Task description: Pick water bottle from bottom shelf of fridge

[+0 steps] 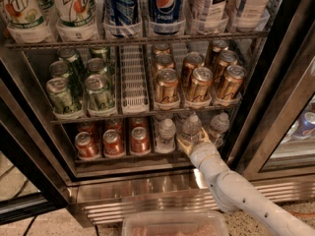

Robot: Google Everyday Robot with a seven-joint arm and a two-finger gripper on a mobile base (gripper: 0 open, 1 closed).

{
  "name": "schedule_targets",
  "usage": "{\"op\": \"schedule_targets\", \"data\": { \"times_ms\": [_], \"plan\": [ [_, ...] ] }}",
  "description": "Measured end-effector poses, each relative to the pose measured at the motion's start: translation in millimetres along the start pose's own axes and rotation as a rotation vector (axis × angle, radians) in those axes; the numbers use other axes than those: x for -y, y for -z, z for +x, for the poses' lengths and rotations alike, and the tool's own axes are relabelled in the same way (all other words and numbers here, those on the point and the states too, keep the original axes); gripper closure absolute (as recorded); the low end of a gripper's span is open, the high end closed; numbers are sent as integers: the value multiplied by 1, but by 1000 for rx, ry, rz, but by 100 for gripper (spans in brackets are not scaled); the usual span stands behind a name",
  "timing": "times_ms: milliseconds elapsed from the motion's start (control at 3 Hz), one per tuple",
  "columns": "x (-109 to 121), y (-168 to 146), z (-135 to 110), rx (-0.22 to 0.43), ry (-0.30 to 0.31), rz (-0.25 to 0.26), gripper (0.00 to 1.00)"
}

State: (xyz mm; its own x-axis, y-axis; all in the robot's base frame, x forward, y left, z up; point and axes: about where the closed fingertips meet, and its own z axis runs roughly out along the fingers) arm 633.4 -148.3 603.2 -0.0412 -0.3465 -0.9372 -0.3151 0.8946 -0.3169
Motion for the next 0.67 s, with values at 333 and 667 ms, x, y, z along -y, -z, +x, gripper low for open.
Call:
{"op": "schedule_targets", "data": {
  "times_ms": [333, 667],
  "plan": [
    [0, 0, 0, 0, 0, 0, 96],
    [0, 0, 0, 0, 0, 0, 100]
  ]
}}
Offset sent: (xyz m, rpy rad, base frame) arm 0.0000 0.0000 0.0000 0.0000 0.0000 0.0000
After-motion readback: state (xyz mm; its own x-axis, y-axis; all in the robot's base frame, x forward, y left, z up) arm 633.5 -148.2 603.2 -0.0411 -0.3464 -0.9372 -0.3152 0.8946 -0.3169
